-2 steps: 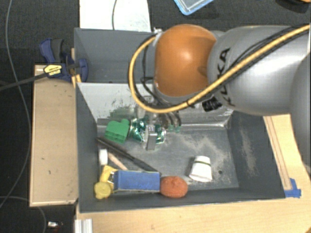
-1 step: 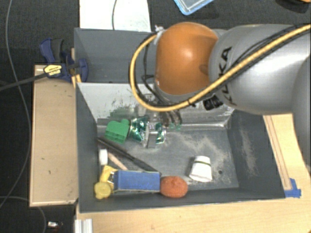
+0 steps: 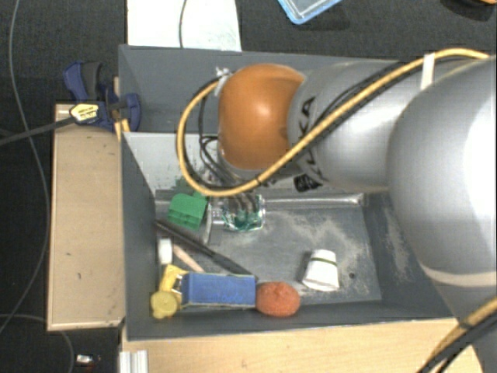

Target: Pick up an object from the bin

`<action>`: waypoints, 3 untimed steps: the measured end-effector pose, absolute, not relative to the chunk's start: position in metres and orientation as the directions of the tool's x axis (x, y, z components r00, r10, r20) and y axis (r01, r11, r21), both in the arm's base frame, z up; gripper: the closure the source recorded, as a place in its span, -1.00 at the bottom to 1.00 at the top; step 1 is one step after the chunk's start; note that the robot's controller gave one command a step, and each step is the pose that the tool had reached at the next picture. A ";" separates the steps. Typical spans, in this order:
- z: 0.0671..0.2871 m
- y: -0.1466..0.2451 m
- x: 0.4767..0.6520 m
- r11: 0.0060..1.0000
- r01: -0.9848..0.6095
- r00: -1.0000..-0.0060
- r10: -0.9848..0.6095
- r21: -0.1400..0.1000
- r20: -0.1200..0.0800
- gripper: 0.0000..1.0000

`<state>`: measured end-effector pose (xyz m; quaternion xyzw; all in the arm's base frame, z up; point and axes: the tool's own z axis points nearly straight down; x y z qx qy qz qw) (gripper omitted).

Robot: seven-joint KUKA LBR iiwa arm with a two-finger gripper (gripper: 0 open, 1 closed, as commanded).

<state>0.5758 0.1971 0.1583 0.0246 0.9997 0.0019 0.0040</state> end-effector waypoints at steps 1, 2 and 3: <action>0.147 0.222 0.586 0.999 0.036 -0.999 0.036 0.002 -0.007 -1.00; 0.147 0.236 0.581 0.949 0.315 -0.949 0.315 0.005 -0.006 -1.00; 0.070 0.238 0.594 0.967 0.253 -0.967 0.253 0.012 -0.020 -1.00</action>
Offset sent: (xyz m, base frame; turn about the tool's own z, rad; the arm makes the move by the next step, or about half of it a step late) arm 0.0008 0.0429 -0.0173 0.2974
